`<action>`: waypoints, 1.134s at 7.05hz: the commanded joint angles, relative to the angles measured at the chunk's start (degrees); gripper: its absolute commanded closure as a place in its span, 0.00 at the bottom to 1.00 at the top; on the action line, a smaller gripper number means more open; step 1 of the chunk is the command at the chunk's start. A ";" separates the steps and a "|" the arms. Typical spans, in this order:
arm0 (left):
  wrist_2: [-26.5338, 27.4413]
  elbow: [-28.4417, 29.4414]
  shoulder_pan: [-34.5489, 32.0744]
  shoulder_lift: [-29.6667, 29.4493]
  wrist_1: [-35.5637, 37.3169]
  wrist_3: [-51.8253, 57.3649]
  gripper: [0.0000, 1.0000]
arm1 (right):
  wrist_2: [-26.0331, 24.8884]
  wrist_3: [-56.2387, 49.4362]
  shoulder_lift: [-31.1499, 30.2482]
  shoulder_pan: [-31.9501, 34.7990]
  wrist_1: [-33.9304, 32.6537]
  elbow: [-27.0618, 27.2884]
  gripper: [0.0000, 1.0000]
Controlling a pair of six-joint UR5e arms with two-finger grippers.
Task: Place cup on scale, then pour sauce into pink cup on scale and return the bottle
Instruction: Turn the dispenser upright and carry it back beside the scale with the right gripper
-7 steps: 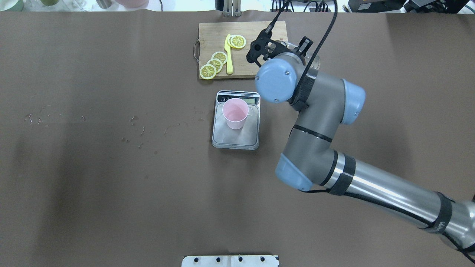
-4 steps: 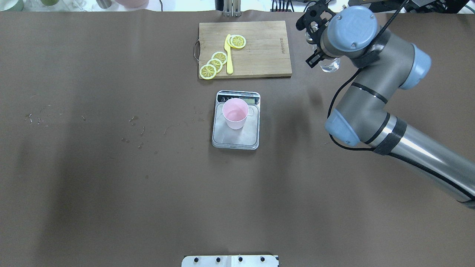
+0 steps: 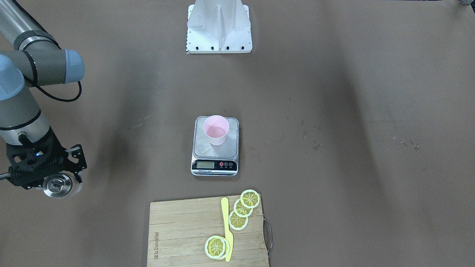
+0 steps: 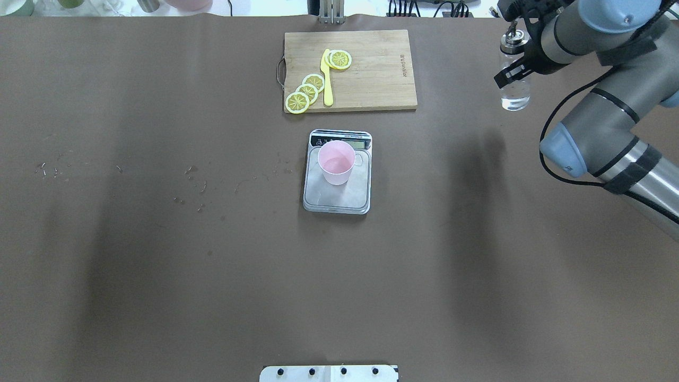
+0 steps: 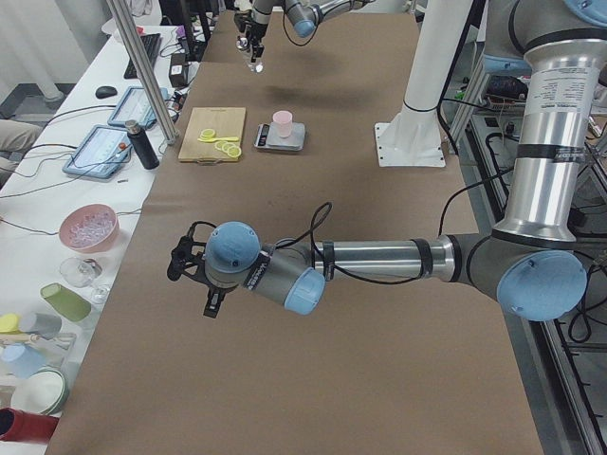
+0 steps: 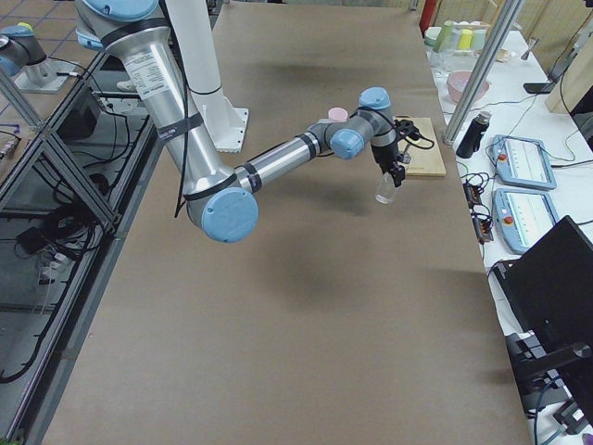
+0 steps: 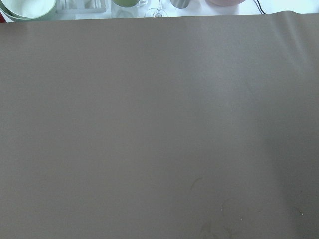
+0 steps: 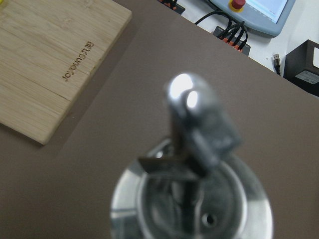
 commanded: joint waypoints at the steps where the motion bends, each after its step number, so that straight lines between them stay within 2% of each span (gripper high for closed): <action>1: 0.34 -0.47 -0.08 -0.33 0.18 0.00 0.03 | 1.41 5.31 -5.04 0.60 15.67 -3.48 1.00; 3: 0.43 -1.08 0.00 0.10 0.18 -0.26 0.03 | 1.68 7.43 -6.80 0.78 19.82 -2.69 1.00; 4: 0.52 -1.08 0.00 0.11 0.18 -0.53 0.03 | 1.42 9.44 -9.16 0.69 26.03 -3.30 1.00; 7: 0.52 -1.17 0.00 0.11 0.09 -0.53 0.03 | 1.42 12.45 -13.74 0.69 31.78 -3.30 1.00; 8: 0.52 -1.17 0.00 0.11 0.09 -0.53 0.03 | 1.42 12.45 -14.97 0.60 31.89 -3.22 1.00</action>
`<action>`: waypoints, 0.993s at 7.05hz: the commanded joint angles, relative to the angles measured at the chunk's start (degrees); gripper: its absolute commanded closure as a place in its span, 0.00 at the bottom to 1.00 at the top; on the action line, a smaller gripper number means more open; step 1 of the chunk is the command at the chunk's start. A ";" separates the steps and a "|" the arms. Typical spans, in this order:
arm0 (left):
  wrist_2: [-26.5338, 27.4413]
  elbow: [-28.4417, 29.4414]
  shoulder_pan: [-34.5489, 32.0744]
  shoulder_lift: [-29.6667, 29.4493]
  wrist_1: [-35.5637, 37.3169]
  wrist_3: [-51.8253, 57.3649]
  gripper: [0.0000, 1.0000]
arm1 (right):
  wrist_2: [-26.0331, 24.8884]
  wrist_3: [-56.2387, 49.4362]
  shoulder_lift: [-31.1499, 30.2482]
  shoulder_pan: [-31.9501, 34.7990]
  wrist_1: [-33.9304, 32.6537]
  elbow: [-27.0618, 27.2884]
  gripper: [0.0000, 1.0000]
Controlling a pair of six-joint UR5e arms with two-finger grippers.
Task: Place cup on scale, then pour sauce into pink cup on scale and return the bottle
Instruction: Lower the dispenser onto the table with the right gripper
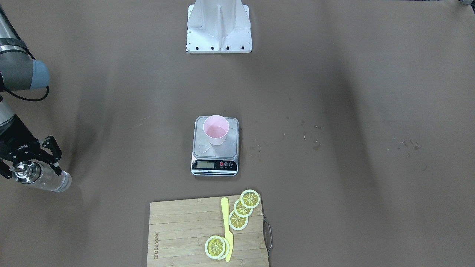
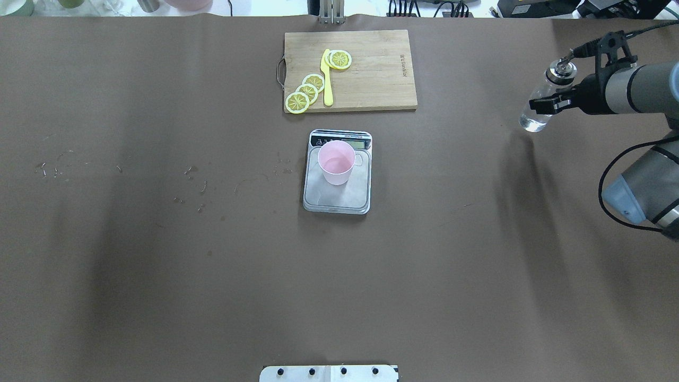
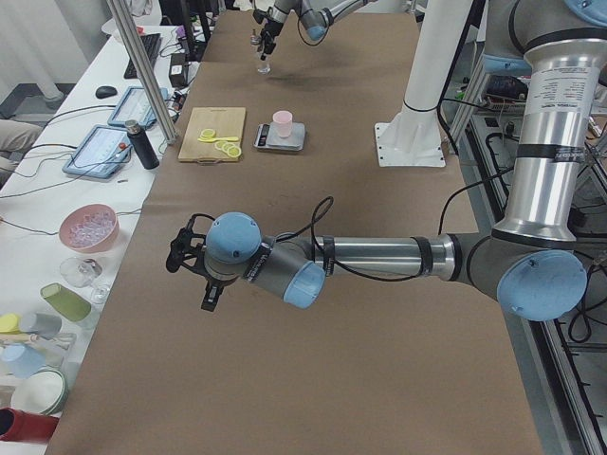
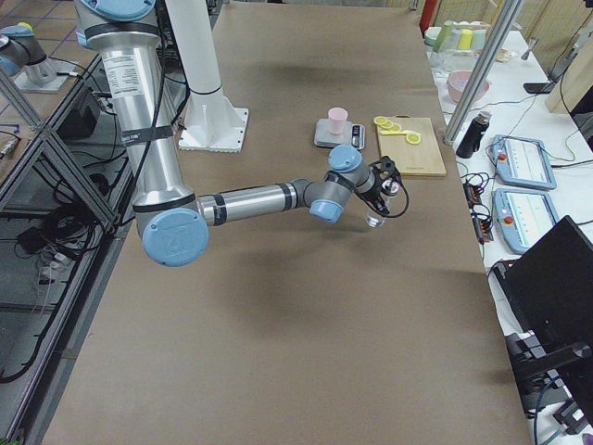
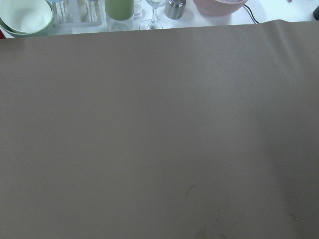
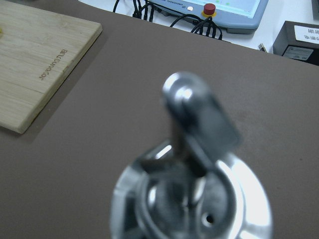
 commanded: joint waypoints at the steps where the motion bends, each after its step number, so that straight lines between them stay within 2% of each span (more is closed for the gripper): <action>1: 0.00 -0.02 0.00 0.10 -0.09 0.00 0.03 | -0.09 0.30 -1.75 -0.49 1.11 0.07 1.00; 3: 0.00 -0.02 0.00 0.10 -0.09 0.00 0.03 | -1.31 0.47 -0.35 -3.12 0.68 0.07 1.00; 7: -0.09 -0.02 0.00 0.19 -0.18 -0.09 0.03 | -3.08 1.62 4.67 -5.33 -5.12 1.30 1.00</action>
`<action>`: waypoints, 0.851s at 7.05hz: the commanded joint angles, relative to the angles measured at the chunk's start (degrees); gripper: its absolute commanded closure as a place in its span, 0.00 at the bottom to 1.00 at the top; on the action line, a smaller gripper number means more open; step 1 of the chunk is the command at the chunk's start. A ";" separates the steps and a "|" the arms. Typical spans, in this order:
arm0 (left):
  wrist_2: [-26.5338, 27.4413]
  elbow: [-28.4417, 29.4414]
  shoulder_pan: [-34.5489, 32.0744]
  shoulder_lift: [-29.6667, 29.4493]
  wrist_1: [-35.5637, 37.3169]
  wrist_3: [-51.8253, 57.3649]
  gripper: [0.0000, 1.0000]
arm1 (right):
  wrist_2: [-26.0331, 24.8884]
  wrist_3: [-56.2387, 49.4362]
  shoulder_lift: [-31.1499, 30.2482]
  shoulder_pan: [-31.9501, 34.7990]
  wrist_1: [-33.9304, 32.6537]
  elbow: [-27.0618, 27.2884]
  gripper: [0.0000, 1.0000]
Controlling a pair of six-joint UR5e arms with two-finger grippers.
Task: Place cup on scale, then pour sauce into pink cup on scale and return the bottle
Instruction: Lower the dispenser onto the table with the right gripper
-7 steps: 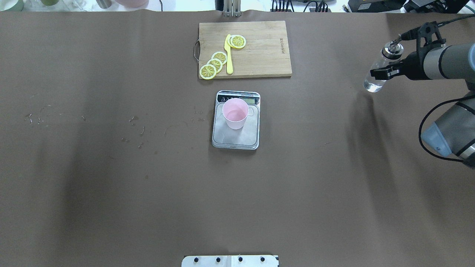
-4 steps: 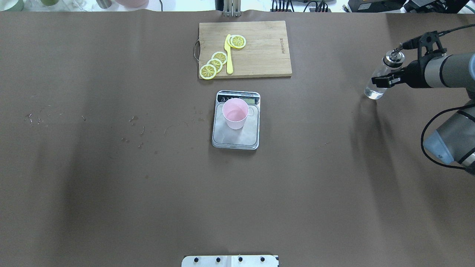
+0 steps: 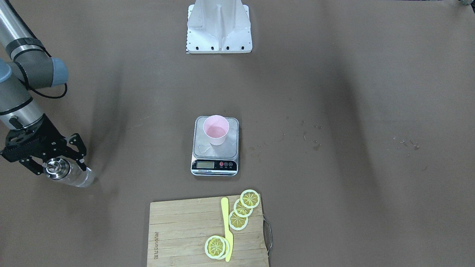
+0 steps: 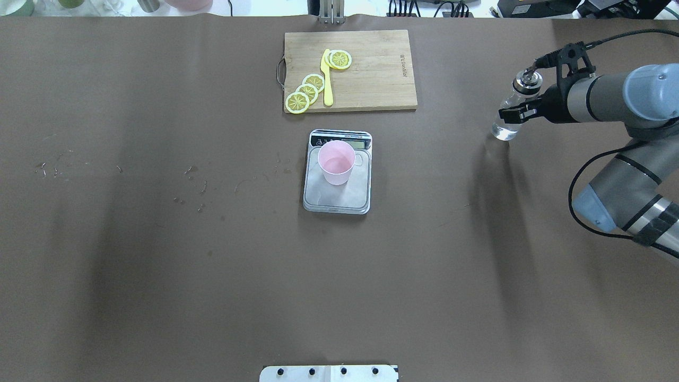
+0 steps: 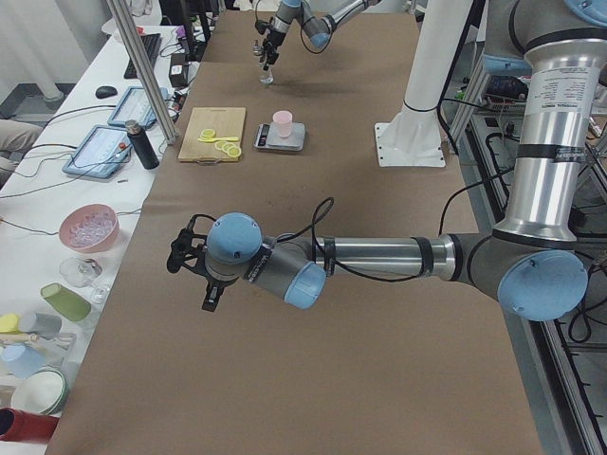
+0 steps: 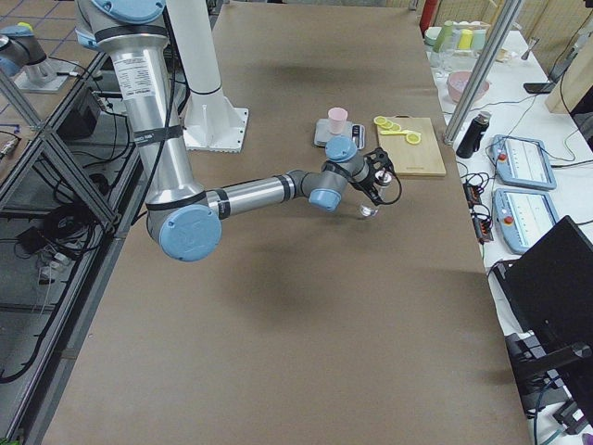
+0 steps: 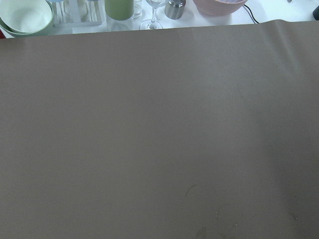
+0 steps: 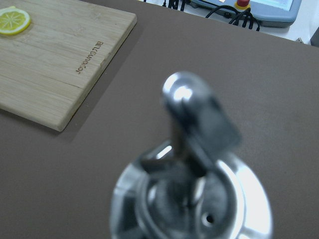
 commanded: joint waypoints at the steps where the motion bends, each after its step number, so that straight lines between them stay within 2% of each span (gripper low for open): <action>1: -0.03 0.00 0.00 0.02 0.00 -0.01 0.03 | -0.29 0.09 0.82 -0.31 -1.18 0.54 1.00; 6: -0.03 0.18 0.00 0.02 0.00 -0.01 0.03 | -3.10 0.00 0.91 -2.76 -1.18 0.46 0.97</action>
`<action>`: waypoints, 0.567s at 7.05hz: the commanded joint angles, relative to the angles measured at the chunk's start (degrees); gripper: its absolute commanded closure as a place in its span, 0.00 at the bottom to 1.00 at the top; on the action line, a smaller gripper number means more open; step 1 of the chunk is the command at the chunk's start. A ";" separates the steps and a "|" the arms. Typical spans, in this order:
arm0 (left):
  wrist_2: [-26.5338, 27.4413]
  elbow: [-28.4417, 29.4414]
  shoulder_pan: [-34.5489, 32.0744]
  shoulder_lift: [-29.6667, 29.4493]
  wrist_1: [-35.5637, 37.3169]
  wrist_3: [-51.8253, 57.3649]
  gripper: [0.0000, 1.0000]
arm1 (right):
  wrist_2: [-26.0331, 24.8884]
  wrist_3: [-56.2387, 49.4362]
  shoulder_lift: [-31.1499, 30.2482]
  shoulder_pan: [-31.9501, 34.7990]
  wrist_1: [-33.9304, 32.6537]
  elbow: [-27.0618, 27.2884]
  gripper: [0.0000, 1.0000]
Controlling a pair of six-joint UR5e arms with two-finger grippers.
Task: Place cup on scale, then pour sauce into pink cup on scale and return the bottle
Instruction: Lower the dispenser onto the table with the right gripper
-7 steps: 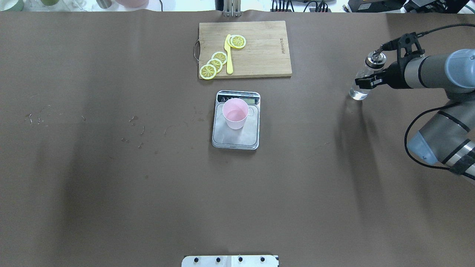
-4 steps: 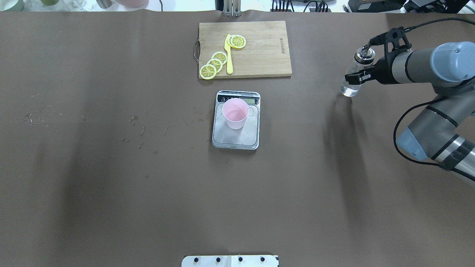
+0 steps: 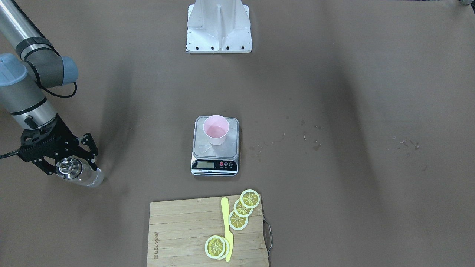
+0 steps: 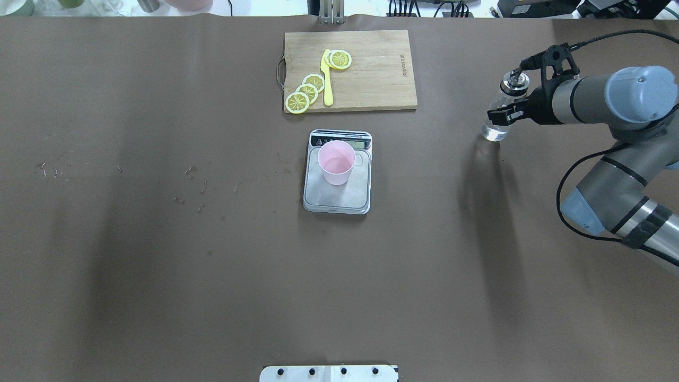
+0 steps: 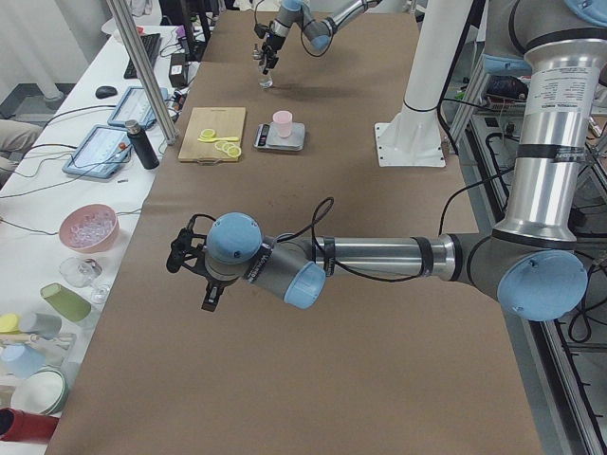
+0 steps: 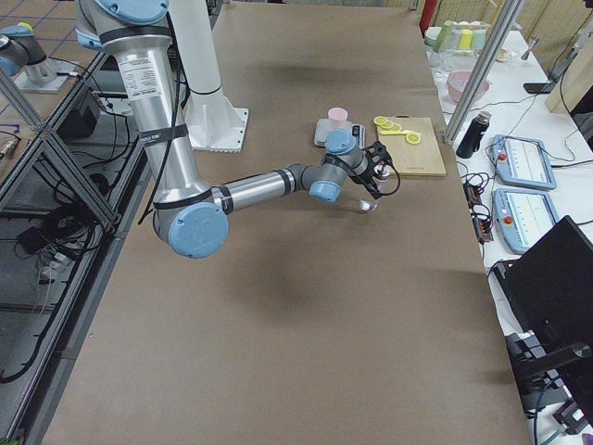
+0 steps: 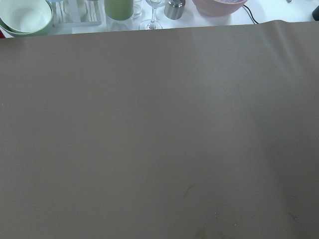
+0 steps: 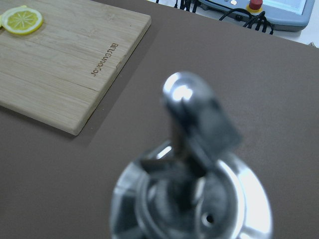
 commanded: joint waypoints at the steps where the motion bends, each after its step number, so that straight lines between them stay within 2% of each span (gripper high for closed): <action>1: 0.00 0.26 0.00 -0.02 0.00 0.12 0.03 | -0.93 -0.09 0.03 -0.95 0.07 -0.12 0.91; 2: 0.00 0.27 0.00 -0.02 0.00 0.03 0.03 | -1.02 0.00 0.03 -1.22 0.07 -0.21 0.86; 4: 0.00 0.27 0.00 -0.10 0.00 -0.06 0.03 | -1.46 0.00 0.03 -1.75 0.15 -0.38 0.62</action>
